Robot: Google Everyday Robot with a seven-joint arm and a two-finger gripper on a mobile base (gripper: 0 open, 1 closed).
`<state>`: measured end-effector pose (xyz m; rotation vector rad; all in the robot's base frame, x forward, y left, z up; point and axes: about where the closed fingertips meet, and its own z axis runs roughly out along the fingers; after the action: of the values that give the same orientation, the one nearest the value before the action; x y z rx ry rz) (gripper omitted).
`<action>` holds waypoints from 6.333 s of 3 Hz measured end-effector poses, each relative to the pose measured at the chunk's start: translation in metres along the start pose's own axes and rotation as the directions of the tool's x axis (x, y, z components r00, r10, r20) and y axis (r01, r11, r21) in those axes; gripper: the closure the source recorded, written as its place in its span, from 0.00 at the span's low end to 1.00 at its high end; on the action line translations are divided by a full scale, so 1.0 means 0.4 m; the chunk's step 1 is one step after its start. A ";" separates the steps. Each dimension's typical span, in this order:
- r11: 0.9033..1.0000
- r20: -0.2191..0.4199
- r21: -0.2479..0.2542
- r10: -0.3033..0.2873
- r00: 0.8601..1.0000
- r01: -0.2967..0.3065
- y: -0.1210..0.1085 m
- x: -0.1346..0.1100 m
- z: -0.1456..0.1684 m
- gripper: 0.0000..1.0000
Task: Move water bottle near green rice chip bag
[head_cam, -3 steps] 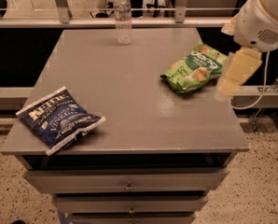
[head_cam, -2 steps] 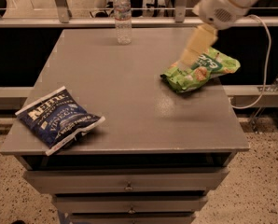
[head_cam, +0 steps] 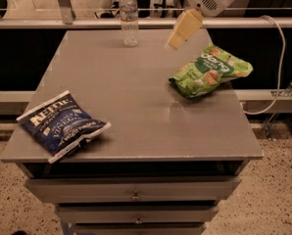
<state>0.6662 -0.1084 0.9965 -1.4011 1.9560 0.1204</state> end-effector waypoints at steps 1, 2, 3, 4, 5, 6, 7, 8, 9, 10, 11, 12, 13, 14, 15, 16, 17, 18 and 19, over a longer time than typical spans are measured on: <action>1.000 0.025 0.015 0.021 0.999 -0.022 -0.015 -0.002 0.043 0.00; 0.996 0.082 0.044 0.072 0.994 -0.076 -0.046 -0.012 0.142 0.00; 0.980 0.207 0.081 0.160 0.965 -0.180 -0.088 -0.032 0.283 0.00; 0.957 0.317 0.148 0.192 0.929 -0.249 -0.150 -0.063 0.332 0.00; 0.929 0.460 0.192 0.200 0.865 -0.317 -0.235 -0.139 0.406 0.00; 0.914 0.544 0.180 0.216 0.810 -0.364 -0.298 -0.216 0.497 0.00; 0.907 0.576 0.159 0.235 0.783 -0.390 -0.324 -0.258 0.561 0.00; 0.909 0.568 0.092 0.288 0.771 -0.407 -0.320 -0.294 0.596 0.25; 0.910 0.548 0.055 0.317 0.774 -0.411 -0.307 -0.295 0.602 0.48; 0.909 0.550 0.041 0.326 0.769 -0.414 -0.298 -0.285 0.564 0.72; 0.909 0.563 0.039 0.324 0.761 -0.415 -0.272 -0.258 0.506 0.95; 0.905 0.585 0.043 0.320 0.746 -0.422 -0.228 -0.189 0.414 1.00; 0.897 0.622 0.056 0.312 0.718 -0.439 -0.210 -0.120 0.339 1.00; 0.887 0.649 0.101 0.285 0.706 -0.451 -0.203 -0.037 0.255 1.00; 0.880 0.655 0.134 0.266 0.708 -0.455 -0.212 0.007 0.212 1.00; 0.873 0.639 0.160 0.264 0.722 -0.461 -0.208 0.061 0.175 1.00; 0.869 0.626 0.153 0.283 0.726 -0.471 -0.191 0.102 0.169 0.97; 0.874 0.620 0.130 0.296 0.727 -0.468 -0.176 0.117 0.181 0.74; 0.879 0.618 0.119 0.298 0.728 -0.461 -0.159 0.132 0.188 0.51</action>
Offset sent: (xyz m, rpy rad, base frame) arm 0.0882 0.0409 -0.0637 0.2004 -0.0780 -0.1226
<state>0.7496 -0.1411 0.9297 -0.6454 1.6203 0.4173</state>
